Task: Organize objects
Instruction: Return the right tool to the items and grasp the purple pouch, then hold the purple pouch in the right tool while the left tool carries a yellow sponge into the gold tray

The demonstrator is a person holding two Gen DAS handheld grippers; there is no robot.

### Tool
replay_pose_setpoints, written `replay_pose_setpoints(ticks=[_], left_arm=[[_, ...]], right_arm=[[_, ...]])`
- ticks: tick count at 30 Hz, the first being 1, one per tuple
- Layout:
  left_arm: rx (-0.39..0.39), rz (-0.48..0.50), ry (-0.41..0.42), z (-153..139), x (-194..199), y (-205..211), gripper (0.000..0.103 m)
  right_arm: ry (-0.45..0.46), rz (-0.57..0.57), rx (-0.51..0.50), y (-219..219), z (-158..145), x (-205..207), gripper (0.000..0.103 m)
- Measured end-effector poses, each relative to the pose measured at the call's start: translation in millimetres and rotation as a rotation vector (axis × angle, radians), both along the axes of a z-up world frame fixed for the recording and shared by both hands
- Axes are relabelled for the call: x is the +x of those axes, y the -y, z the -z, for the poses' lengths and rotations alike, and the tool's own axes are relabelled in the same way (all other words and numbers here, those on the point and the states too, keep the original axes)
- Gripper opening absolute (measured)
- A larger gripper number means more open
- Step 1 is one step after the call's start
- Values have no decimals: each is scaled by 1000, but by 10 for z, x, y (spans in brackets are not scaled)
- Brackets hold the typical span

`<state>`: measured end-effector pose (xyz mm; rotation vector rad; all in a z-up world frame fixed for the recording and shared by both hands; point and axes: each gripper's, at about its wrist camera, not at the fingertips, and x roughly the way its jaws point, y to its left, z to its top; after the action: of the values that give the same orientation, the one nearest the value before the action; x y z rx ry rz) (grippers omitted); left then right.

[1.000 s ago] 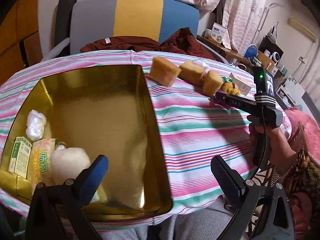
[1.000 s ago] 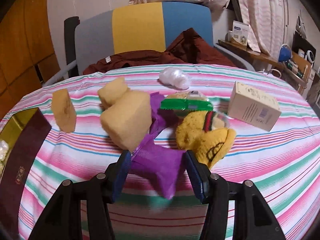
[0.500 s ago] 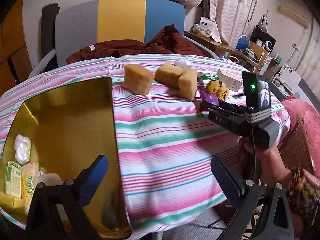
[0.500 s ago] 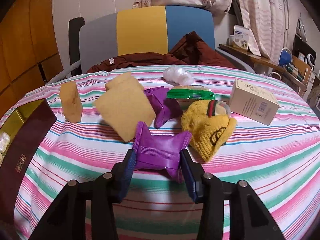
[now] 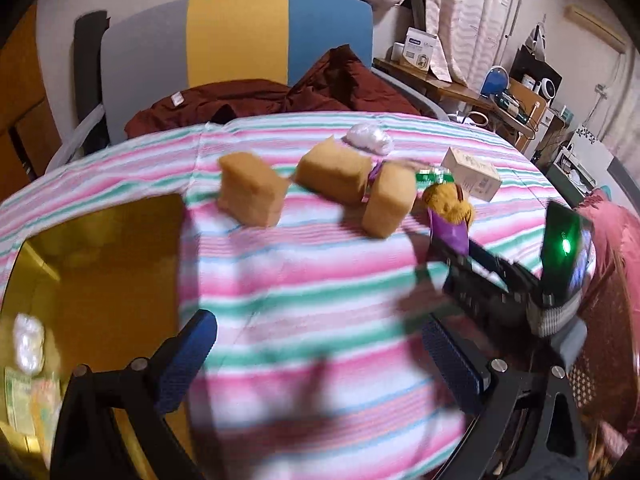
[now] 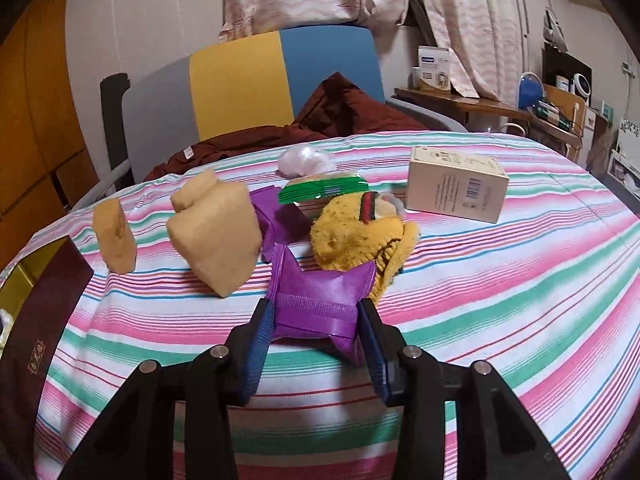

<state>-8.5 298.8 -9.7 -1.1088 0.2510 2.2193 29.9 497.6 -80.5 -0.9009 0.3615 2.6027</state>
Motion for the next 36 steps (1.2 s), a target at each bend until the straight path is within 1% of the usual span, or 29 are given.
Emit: replay_pose_setpoints(ticks=[5,10,13,15,17,18,20,21,22,23,28,32,36], left_arm=[[-7,23,-37,29,-207,-426,103],[-10,56,-30,105,-417,-804,103],[-24,75,-47,174,-506,-986,102],[-40,89,-47,220,-564,-1094,97],[-45,103,-34,270,-631,-1180,83],[-49,103,-21,296,-664,-1209,78],[-42,116,20,359,-701,-1242,60],[-44,122,36,403,-707,-1235,54],[-53,121,41,445,-702,-1228,44],[-63,122,43,480,-688,-1207,41],[-76,112,93,588,-591,-1005,33],[-74,93,82,565,-531,-845,30],[-18,67,94,476,-465,-628,29]], right_arm=[[-8,14,-8,-42,14,19,43],[-22,26,-23,-72,23,43,43],[-30,30,-38,-93,35,60,43],[-33,32,-41,-92,35,67,43],[-32,32,-43,-92,39,62,43],[-32,32,-43,-90,40,63,43],[-31,32,-44,-89,42,60,43],[-27,33,-47,-93,48,57,43],[-23,34,-50,-98,55,53,43],[-22,34,-52,-98,58,52,43],[-17,44,-42,-86,58,53,43],[-16,51,-33,-83,50,57,43],[-13,65,-23,-85,45,67,42]])
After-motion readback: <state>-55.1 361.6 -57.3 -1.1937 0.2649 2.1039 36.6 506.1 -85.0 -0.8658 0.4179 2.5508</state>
